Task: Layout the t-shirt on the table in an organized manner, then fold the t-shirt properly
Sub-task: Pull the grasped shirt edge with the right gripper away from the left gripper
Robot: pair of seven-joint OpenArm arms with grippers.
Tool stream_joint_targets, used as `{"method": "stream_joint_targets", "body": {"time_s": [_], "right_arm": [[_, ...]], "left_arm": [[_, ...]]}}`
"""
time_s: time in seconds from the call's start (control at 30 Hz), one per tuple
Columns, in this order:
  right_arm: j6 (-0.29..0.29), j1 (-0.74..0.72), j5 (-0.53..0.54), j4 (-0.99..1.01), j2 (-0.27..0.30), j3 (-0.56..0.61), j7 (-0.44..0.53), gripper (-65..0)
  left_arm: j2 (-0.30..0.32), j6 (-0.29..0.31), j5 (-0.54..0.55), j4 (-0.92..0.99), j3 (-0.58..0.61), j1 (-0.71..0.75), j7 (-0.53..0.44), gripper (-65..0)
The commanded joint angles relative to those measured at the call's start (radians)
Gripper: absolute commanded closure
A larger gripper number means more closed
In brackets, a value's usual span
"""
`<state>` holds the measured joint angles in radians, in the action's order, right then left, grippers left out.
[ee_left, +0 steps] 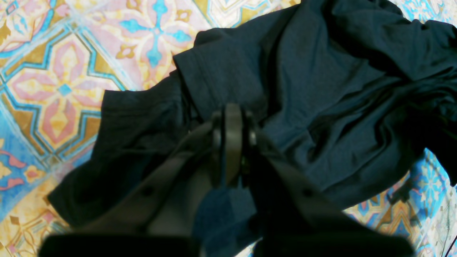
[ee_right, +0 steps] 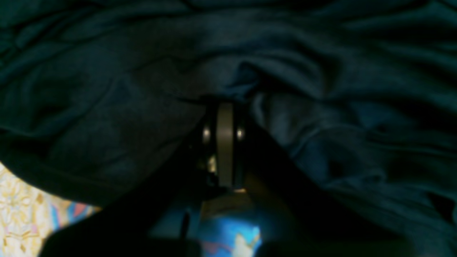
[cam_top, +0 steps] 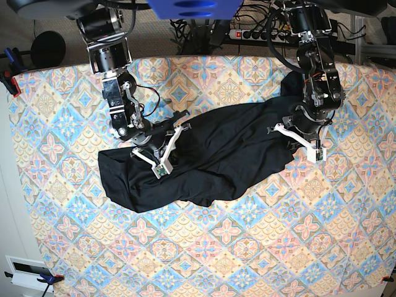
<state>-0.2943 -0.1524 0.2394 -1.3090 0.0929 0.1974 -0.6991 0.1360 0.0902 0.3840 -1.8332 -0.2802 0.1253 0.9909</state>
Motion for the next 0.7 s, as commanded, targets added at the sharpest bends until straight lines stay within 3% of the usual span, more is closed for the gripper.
{"method": "stream_joint_targets", "body": {"time_s": [0.0, 0.1, 0.17, 0.67], "right_arm": [[0.039, -0.005, -0.076, 0.001, 0.021, -0.039, -0.055, 0.0], [0.039, -0.005, -0.088, 0.003, 0.026, -0.118, -0.055, 0.0], [0.039, -0.003, -0.088, 0.004, 0.061, -0.141, -0.057, 0.0], [0.039, 0.004, -0.088, 0.059, 0.264, -0.149, -0.055, 0.0]], "left_arm": [[0.007, 0.004, 0.002, -0.015, -0.003, -0.013, -0.02, -0.3], [0.023, 0.004, 0.003, -0.015, -0.003, -0.013, -0.02, -0.3], [0.027, 0.004, 0.003, -0.015, -0.003, -0.013, -0.02, -0.3], [0.052, 0.004, 0.003, -0.015, -0.004, -0.013, -0.022, -0.3]]}}
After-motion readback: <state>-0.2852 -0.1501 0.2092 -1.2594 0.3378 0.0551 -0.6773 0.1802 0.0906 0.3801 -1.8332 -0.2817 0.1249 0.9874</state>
